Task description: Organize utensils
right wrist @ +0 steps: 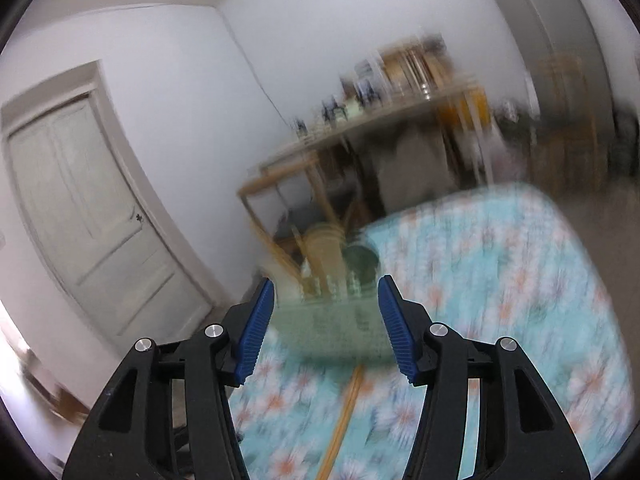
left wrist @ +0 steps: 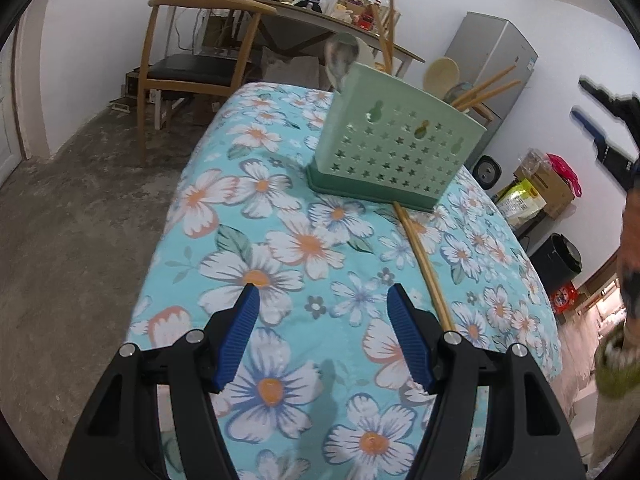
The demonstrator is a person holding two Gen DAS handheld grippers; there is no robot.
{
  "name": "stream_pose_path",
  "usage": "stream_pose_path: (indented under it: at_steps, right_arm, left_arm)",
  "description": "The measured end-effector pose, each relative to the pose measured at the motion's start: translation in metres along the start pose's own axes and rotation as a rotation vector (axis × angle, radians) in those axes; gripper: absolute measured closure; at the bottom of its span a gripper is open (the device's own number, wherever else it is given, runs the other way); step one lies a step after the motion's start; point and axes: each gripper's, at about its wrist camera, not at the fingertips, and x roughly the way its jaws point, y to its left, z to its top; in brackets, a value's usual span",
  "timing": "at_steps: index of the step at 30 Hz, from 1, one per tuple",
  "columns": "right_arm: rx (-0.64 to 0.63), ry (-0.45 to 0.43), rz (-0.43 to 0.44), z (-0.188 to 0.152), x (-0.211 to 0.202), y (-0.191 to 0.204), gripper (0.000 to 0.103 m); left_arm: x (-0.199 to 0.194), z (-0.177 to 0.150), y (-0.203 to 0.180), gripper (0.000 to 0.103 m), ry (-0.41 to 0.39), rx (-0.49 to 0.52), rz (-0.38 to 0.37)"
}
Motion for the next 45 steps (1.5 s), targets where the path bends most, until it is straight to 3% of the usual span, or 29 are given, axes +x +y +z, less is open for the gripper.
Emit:
stream_pose_path:
  at_steps: [3,7,12,16,21,34,45]
  right_arm:
    - [0.180,0.161,0.050,-0.042,0.027,-0.028,0.051]
    - [0.416,0.409,0.096,-0.103,0.073,-0.059,0.061]
    - [0.552,0.567,0.154,-0.148,0.113,-0.067,0.071]
    - [0.575,0.572,0.163,-0.155,0.130,-0.071,0.085]
    - [0.619,0.576,0.188,-0.158,0.143,-0.076,0.093]
    - [0.663,0.562,0.230,-0.161,0.155,-0.077,0.097]
    - [0.640,0.517,0.185,-0.151,0.093,-0.113,0.097]
  left_arm:
    - [0.007,-0.003,-0.007,0.039,0.026,0.008,-0.010]
    - [0.018,-0.010,-0.014,0.039,0.075,0.020,-0.014]
    - [0.029,-0.017,-0.016,0.039,0.123,0.013,-0.006]
    - [0.032,-0.020,-0.013,0.039,0.131,-0.011,-0.007]
    - [0.033,-0.020,-0.011,0.039,0.137,-0.016,-0.004]
    - [0.034,-0.020,-0.011,0.039,0.138,-0.016,-0.001]
    - [0.032,-0.011,-0.023,0.039,0.120,0.006,-0.029]
